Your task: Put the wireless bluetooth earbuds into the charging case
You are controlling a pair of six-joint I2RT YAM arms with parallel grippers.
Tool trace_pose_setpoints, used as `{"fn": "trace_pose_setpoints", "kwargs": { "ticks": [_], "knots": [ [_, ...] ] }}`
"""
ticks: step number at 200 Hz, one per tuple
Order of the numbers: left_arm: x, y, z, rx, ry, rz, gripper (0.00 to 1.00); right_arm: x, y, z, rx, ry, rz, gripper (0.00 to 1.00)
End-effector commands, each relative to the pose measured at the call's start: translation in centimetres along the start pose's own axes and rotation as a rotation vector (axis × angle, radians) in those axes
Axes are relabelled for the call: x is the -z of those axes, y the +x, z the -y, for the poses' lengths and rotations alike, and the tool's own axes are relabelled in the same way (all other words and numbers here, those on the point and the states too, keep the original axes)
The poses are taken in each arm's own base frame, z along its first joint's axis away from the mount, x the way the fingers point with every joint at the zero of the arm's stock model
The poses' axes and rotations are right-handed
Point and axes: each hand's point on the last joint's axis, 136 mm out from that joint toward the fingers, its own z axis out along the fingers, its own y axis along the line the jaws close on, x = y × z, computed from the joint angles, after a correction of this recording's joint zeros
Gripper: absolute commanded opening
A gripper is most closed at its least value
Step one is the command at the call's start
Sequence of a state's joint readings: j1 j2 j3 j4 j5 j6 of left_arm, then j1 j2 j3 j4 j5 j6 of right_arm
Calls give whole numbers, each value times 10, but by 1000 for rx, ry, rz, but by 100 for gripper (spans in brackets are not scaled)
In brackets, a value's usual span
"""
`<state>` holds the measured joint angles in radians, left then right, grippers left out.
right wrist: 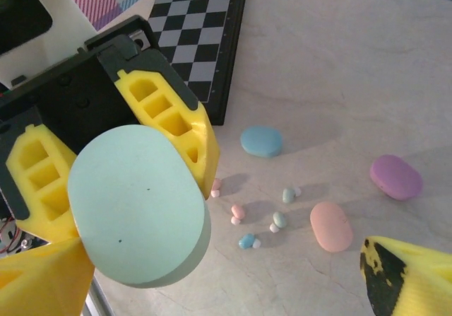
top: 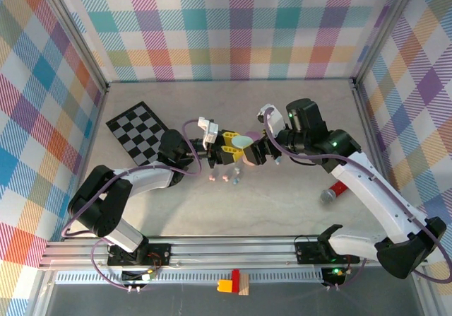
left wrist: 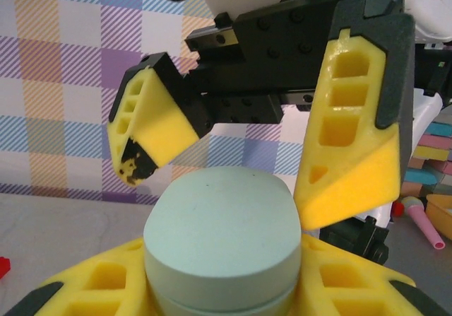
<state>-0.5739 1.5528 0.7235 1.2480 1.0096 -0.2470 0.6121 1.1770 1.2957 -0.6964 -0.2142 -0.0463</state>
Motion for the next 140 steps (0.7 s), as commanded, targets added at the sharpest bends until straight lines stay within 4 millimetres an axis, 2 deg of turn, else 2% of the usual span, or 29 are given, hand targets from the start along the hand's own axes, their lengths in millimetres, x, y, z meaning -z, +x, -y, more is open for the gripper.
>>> {"fn": "trace_pose_setpoints", "kwargs": {
  "ticks": [1, 27, 67, 140],
  "knots": [
    [2, -7, 18, -51, 66, 3, 35, 7, -20, 12, -31, 73, 75, 93],
    [4, -3, 18, -51, 63, 1, 35, 12, -29, 8, -60, 54, 123, 92],
    [5, -6, 23, -62, 74, 3, 35, 4, -29, 9, -66, 47, 109, 91],
    [8, -12, 33, -78, 86, 11, 35, -7, -28, -4, -146, -153, 68, 65]
  ]
}}
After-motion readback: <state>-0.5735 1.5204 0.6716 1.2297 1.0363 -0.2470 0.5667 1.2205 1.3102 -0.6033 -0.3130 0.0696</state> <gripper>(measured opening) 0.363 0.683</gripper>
